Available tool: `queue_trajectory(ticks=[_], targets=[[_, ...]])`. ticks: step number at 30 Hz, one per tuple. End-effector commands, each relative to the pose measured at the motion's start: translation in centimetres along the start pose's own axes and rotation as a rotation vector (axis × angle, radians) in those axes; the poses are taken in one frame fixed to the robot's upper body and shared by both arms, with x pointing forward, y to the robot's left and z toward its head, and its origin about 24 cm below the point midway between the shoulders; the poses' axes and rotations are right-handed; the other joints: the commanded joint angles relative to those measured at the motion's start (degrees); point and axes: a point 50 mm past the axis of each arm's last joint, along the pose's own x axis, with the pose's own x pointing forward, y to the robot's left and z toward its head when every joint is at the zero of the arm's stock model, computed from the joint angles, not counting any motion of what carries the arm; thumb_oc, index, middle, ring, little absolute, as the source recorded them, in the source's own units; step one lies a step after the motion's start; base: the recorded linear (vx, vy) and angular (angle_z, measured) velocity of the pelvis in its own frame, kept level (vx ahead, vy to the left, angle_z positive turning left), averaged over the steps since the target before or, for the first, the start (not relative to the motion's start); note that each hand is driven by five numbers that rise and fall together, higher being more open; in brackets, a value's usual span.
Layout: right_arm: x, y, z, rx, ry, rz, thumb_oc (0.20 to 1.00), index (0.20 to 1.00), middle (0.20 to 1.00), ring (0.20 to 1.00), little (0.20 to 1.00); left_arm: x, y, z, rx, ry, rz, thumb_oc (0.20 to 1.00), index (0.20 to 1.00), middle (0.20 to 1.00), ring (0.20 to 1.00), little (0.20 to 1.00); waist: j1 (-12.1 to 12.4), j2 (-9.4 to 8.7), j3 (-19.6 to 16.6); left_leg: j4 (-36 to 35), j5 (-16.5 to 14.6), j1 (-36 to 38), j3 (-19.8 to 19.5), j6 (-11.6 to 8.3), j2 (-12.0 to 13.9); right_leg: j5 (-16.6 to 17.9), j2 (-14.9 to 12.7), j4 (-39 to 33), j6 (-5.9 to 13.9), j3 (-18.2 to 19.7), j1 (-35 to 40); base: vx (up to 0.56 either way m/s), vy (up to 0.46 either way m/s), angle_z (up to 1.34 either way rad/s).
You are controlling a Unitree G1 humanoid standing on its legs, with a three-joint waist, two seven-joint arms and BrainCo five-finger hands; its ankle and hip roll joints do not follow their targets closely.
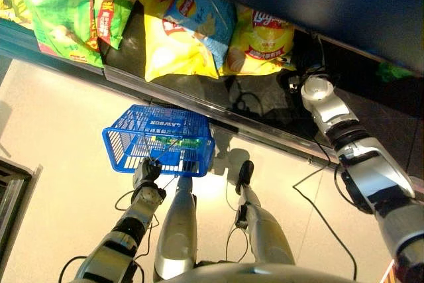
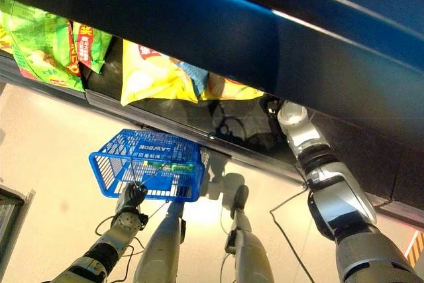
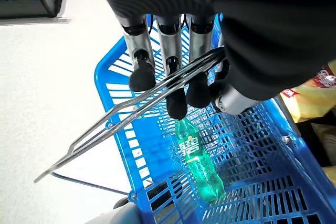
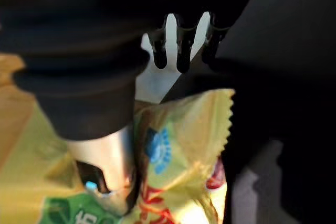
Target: Pick up the snacks into the basket
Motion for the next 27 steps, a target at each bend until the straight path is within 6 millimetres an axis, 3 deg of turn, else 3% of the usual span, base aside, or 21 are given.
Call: queue_trajectory(ticks=[1, 2, 3, 13, 24, 27], targets=[[0.0, 2.9, 2.1, 0.101, -0.037, 0.123, 0.918, 0.918, 0.918, 0.918, 0.918, -1.1, -1.0, -2.4, 0.131, 0.040, -0.052, 0.200, 0.200, 0.200, 0.200, 0.200, 4.5, -1.19, 1.2, -1.2, -1.0, -0.4, 0.5, -0.55, -1.7, -0.6, -3.9, 0.3, 7.20, 0.6, 2.7, 0.02, 0.005, 0.10], [0.0, 2.9, 2.1, 0.101, -0.037, 0.123, 0.733, 0.733, 0.733, 0.733, 0.733, -1.1, -1.0, -2.4, 0.131, 0.040, -0.051, 0.200, 0.200, 0.200, 0.200, 0.200, 4.5, -1.20, 1.2, -1.2, -1.0, -0.4, 0.5, -0.56, -1.7, -0.6, -3.9, 0.3, 7.20, 0.6, 2.7, 0.02, 0.006, 0.06], [-0.1, 3.5, 2.1, 0.114, -0.028, 0.135, 0.200, 0.200, 0.200, 0.200, 0.200, -1.1, -1.1, -2.3, 0.132, 0.036, -0.054, 0.200, 0.200, 0.200, 0.200, 0.200, 4.6, -1.25, 1.3, -1.2, -1.0, -0.4, 0.4, -0.53, -1.7, -0.6, -3.9, 0.3, 7.16, 0.6, 2.7, 0.00, 0.000, 0.00], [-3.1, 7.0, -0.4, 0.107, 0.000, 0.254, 0.200, 0.200, 0.200, 0.200, 0.200, -0.9, -1.6, -1.6, 0.148, 0.029, -0.058, 0.200, 0.200, 0.200, 0.200, 0.200, 3.5, -1.34, 2.0, -1.2, -1.1, -0.1, 0.5, -0.39, -1.6, -0.6, -3.7, 0.3, 6.94, 1.1, 2.5, 0.00, 0.000, 0.00], [-5.9, 7.0, -6.0, 0.183, 0.196, 0.207, 0.200, 0.200, 0.200, 0.200, 0.200, -1.1, -2.0, -1.8, 0.145, 0.043, -0.072, 0.200, 0.200, 0.200, 0.200, 0.200, 2.0, -0.47, 1.8, -1.1, -1.3, 0.6, 0.8, -0.10, -1.9, -0.6, -3.8, 0.5, 6.94, 1.7, 2.4, -0.01, 0.000, 0.00], [-7.6, 6.3, -8.5, 0.270, 0.284, 0.150, 0.200, 0.200, 0.200, 0.200, 0.200, -1.1, -1.7, -1.9, 0.127, 0.051, -0.055, 0.200, 0.200, 0.200, 0.200, 0.200, 1.1, -0.13, 1.7, -1.0, -1.6, 1.1, 0.9, 0.14, -2.1, -0.6, -3.9, 0.7, 6.92, 1.7, 2.5, -0.01, -0.005, 0.00]])
